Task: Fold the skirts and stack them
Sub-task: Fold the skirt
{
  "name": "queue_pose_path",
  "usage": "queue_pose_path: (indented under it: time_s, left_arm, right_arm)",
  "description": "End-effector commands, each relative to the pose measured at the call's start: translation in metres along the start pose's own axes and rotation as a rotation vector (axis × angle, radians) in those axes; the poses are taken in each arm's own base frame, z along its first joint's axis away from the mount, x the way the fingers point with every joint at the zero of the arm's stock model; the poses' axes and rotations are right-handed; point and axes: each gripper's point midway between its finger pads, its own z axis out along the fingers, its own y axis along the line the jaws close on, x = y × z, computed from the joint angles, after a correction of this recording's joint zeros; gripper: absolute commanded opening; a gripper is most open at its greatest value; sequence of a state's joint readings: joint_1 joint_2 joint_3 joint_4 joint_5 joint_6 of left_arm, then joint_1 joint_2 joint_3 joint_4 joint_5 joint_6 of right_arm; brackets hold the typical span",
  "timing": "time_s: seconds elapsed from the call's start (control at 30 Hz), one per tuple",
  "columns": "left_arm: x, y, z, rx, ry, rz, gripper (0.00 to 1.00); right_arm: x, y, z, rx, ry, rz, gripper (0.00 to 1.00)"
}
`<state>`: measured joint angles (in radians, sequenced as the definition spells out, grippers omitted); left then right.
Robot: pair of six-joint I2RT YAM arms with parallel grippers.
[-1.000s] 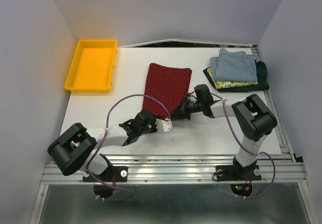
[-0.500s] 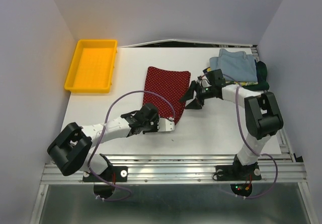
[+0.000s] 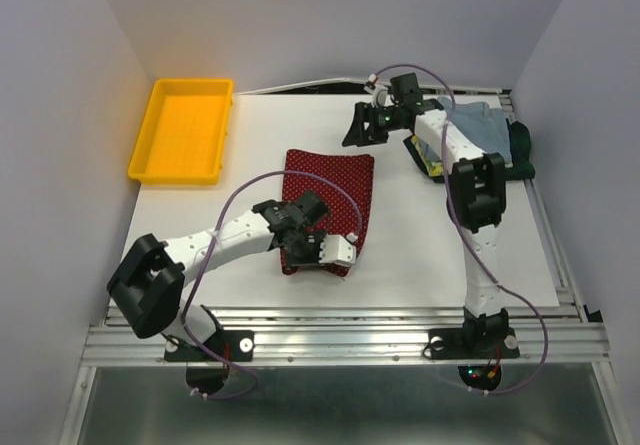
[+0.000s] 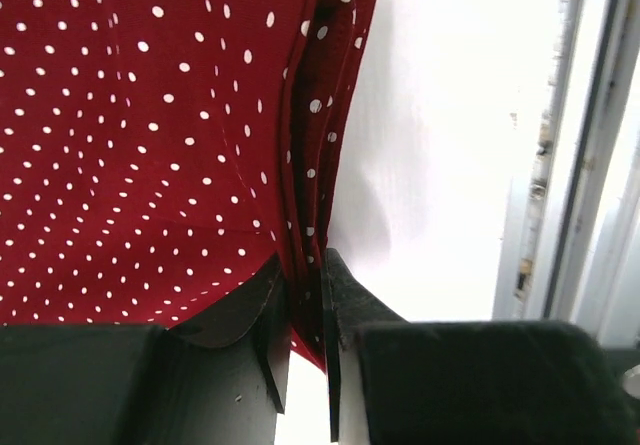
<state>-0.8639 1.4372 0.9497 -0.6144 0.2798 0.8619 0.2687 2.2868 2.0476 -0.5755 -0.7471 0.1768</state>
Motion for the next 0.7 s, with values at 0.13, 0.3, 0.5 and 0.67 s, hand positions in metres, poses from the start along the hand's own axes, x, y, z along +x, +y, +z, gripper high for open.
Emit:
queue_pose_path:
  time_s: [0.13, 0.3, 0.5, 0.67]
  left_arm:
    - [-0.011, -0.030, -0.023, 0.176, 0.001, -0.022, 0.26]
    - [-0.017, -0.037, -0.031, 0.234, -0.006, -0.013, 0.26]
    - [-0.029, -0.041, -0.037, 0.285, -0.032, -0.042, 0.27]
    - [-0.048, -0.025, -0.051, 0.254, -0.056, -0.029, 0.27]
  right_arm:
    - [0.013, -0.051, 0.037, 0.096, 0.069, -0.260, 0.76]
    - [0.032, -0.048, 0.059, 0.084, 0.085, -0.366, 0.75]
    - [0.079, -0.029, 0.080, -0.001, 0.181, -0.392, 0.68]
    - [0.110, -0.019, 0.082, -0.059, 0.242, -0.408, 0.47]
